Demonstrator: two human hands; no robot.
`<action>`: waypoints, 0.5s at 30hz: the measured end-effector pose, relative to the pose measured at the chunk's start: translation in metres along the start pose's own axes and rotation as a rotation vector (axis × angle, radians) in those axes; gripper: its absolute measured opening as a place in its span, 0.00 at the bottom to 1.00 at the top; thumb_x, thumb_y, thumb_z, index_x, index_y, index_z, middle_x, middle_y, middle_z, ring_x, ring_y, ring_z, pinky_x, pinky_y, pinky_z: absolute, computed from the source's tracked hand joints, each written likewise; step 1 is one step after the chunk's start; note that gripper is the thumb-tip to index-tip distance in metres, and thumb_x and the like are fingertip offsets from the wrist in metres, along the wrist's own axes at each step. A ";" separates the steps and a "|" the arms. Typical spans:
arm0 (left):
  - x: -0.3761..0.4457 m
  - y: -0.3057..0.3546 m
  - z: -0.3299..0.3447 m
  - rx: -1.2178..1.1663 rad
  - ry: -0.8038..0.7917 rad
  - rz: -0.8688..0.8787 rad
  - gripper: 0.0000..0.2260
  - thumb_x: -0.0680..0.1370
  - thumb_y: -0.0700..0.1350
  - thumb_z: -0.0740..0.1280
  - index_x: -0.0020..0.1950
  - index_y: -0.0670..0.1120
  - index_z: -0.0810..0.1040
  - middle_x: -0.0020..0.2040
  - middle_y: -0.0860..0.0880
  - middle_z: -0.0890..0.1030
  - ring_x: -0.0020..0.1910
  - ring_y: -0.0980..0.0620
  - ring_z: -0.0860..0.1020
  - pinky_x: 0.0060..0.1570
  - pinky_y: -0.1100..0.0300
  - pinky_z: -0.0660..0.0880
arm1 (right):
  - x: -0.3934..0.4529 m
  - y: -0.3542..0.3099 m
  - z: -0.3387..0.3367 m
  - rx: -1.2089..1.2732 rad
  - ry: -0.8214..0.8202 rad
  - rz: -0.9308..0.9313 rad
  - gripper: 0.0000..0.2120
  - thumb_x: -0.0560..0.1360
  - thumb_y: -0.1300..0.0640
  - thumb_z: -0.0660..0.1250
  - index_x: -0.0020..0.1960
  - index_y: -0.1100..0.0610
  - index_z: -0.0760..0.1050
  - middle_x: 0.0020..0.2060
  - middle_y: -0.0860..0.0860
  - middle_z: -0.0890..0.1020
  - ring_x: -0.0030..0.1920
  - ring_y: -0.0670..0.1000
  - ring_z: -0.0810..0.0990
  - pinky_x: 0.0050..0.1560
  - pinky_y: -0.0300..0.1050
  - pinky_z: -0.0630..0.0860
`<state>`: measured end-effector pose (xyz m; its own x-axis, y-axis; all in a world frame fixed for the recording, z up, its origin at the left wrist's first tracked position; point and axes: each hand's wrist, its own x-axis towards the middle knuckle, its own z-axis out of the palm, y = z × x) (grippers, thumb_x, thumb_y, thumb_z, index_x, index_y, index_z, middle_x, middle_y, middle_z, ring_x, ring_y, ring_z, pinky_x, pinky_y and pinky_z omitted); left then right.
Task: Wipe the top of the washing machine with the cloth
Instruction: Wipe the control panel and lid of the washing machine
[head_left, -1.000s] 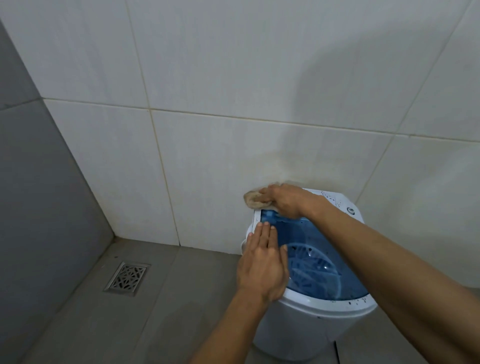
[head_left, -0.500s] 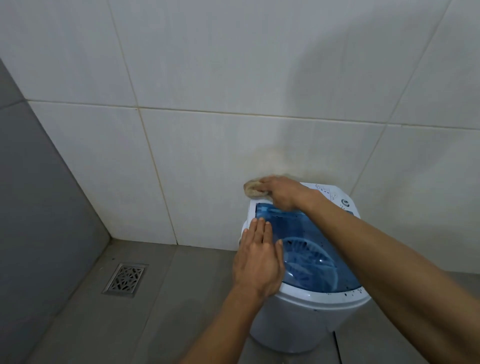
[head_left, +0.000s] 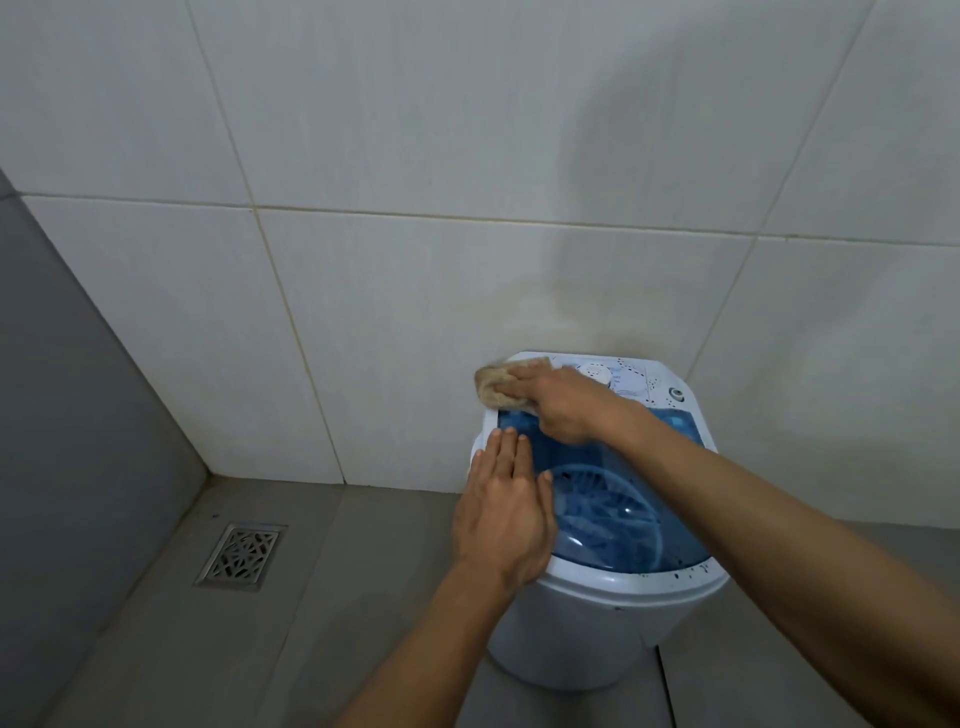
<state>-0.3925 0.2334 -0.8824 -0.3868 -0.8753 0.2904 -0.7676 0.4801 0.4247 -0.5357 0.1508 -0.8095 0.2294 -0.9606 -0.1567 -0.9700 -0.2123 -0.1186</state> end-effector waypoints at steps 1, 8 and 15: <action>0.000 0.000 0.000 -0.004 -0.003 0.003 0.31 0.79 0.55 0.42 0.77 0.40 0.59 0.78 0.42 0.59 0.78 0.48 0.53 0.76 0.55 0.43 | 0.010 0.004 -0.002 -0.054 0.009 0.021 0.35 0.75 0.66 0.60 0.78 0.44 0.58 0.78 0.48 0.60 0.76 0.56 0.61 0.73 0.56 0.60; -0.002 0.001 -0.003 -0.024 -0.010 0.007 0.33 0.78 0.57 0.39 0.77 0.40 0.57 0.79 0.43 0.57 0.79 0.49 0.52 0.77 0.55 0.44 | 0.036 0.011 -0.013 -0.178 0.039 0.242 0.27 0.75 0.62 0.58 0.73 0.50 0.65 0.69 0.53 0.72 0.67 0.57 0.72 0.69 0.59 0.58; -0.002 0.000 0.000 0.050 -0.010 0.010 0.29 0.80 0.53 0.45 0.74 0.38 0.64 0.75 0.40 0.65 0.76 0.45 0.61 0.74 0.52 0.48 | -0.031 -0.013 0.011 -0.191 0.020 0.132 0.34 0.76 0.59 0.59 0.79 0.46 0.53 0.79 0.50 0.55 0.78 0.54 0.55 0.75 0.64 0.42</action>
<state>-0.3922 0.2350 -0.8824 -0.3996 -0.8711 0.2855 -0.7879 0.4856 0.3787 -0.5297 0.1853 -0.8141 0.0999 -0.9852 -0.1390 -0.9895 -0.1131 0.0899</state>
